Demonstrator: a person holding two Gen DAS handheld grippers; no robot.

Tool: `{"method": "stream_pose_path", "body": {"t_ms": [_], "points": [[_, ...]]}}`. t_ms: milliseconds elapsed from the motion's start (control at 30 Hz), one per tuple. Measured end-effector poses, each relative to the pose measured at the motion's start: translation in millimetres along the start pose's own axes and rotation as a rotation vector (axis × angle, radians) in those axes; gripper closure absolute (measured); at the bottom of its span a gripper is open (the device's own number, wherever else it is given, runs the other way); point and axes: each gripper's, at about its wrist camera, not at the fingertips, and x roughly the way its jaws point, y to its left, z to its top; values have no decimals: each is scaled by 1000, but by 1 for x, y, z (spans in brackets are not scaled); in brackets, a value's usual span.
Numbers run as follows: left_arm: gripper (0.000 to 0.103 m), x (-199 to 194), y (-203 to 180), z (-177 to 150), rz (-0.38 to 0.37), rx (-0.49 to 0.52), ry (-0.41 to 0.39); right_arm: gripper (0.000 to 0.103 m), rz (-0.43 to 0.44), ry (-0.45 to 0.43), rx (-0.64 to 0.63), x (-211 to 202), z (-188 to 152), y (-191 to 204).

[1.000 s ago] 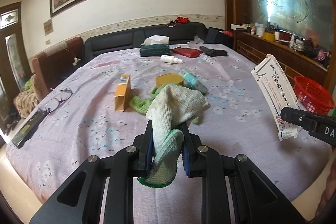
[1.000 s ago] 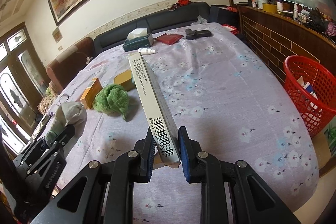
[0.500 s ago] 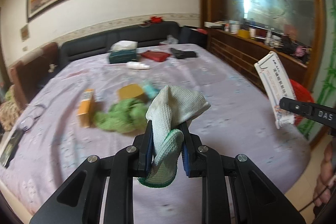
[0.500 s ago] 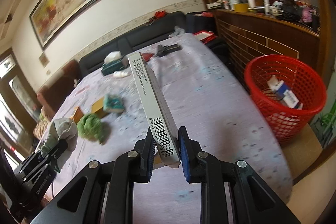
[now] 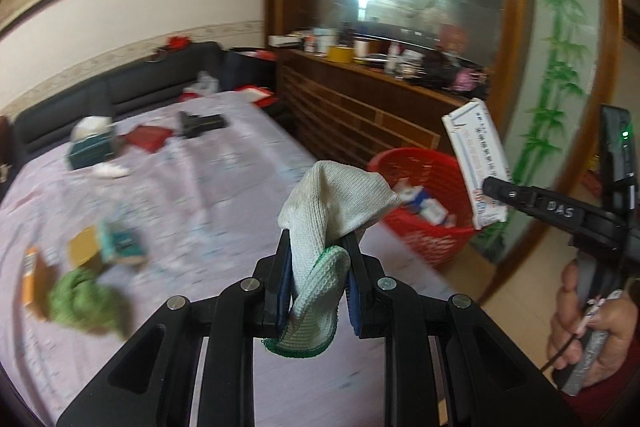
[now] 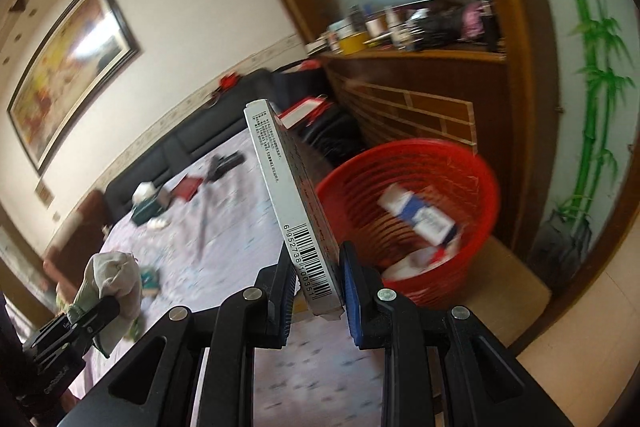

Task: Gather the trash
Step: 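Carry both items over the red wastebasket and open both tools, then bring both open tools back over the table trash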

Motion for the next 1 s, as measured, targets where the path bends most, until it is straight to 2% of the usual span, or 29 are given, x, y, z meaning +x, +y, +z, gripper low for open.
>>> {"method": "stream_pose_path", "body": {"t_ms": [200,300,533,567,600,700,833,933,1000], "points": [[81,35,-36,29,-78,32,15,80,-25,-21,48,-1,24,-33],[81,56,-53,41,-108,32,34,80,-8,-13,75,4,35,-46],[79,119,-81,60,-181,23,97,79,-24,-11,106,25,53,-65],[65,127,-84,60,-177,32,100,76,-31,-4,112,32,55,-69],[46,133,-85,60,-167,39,108,75,-37,-2,115,37,56,-72],[43,127,-77,56,-157,22,92,67,-84,44,112,57,57,-84],[41,105,-57,45,-152,2,91,67,-99,5,129,44,47,-90],[36,89,-40,30,-122,-9,94,67,-77,-13,120,32,39,-79],[36,77,-29,19,-89,-13,104,61,-52,-11,95,29,33,-65]]}}
